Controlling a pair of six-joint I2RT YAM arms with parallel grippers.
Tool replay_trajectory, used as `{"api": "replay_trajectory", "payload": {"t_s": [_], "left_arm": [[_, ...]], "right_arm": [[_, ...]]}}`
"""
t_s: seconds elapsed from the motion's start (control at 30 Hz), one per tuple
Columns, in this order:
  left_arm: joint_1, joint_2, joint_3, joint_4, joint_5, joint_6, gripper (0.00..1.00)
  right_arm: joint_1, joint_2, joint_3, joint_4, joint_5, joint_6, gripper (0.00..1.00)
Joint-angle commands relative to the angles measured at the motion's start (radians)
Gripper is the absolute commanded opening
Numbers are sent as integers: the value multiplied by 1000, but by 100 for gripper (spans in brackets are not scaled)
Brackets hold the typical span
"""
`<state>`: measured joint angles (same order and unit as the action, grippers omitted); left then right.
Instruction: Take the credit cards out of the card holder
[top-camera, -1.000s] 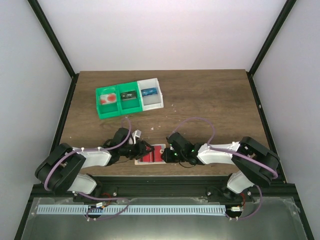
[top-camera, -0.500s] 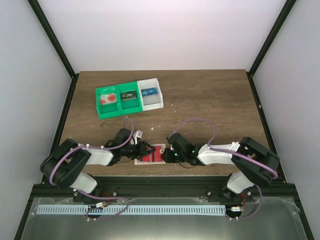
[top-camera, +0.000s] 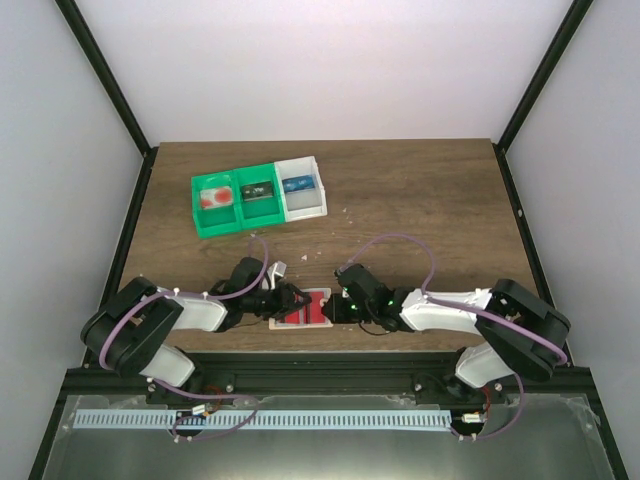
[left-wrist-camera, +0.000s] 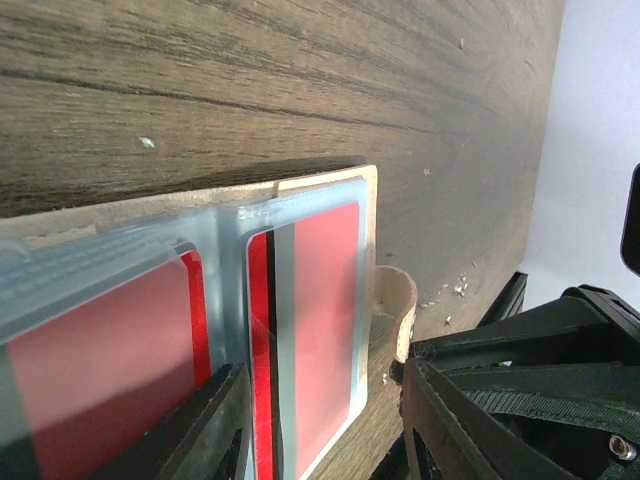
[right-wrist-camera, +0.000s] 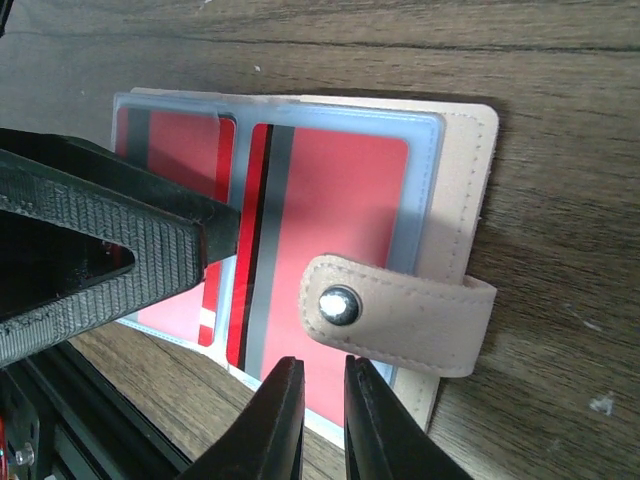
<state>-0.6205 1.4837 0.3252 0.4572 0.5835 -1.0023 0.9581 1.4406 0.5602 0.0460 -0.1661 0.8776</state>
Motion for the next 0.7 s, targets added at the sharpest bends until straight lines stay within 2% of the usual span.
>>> {"api": "replay_trajectory", "payload": {"t_s": [0.0, 0.47, 0.57, 0.67], "left_arm": [[-3, -8, 2, -33, -19, 11, 44], [-3, 9, -7, 1, -7, 17, 44], [-3, 2, -12, 19, 1, 12, 41], [-4, -10, -20, 32, 3, 7, 33]], "right_arm": [[5, 6, 22, 13, -9, 9, 14], [5, 123, 13, 23, -12, 24, 13], [5, 114, 2, 25, -6, 28, 12], [5, 110, 1, 21, -1, 29, 11]]}}
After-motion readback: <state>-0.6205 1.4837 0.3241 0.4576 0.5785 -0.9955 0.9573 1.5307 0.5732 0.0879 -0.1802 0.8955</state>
